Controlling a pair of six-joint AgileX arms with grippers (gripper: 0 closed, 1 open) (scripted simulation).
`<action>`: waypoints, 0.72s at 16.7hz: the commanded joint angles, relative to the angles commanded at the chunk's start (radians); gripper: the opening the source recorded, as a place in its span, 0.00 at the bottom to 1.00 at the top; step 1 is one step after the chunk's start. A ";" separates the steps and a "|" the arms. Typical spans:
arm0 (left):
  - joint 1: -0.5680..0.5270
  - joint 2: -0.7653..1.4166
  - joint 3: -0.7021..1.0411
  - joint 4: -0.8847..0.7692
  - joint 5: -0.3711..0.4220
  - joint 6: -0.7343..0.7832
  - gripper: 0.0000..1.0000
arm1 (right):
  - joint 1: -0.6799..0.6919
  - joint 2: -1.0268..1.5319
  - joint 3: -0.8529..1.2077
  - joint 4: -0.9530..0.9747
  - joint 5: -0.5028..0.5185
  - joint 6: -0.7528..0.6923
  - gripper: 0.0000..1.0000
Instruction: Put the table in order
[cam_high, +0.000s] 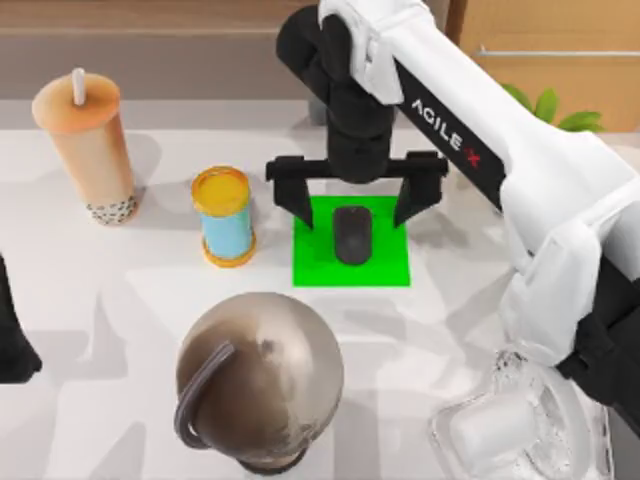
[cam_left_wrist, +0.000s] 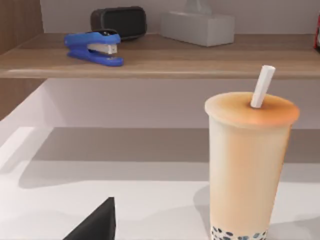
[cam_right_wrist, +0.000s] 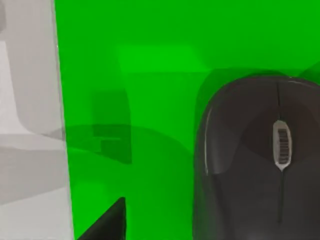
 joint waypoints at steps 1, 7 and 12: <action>0.000 0.000 0.000 0.000 0.000 0.000 1.00 | 0.000 0.000 0.000 0.000 0.000 0.000 1.00; 0.000 0.000 0.000 0.000 0.000 0.000 1.00 | -0.010 -0.029 -0.021 0.011 0.001 -0.005 1.00; 0.000 0.000 0.000 0.000 0.000 0.000 1.00 | -0.044 -0.262 -0.209 0.093 0.003 -0.040 1.00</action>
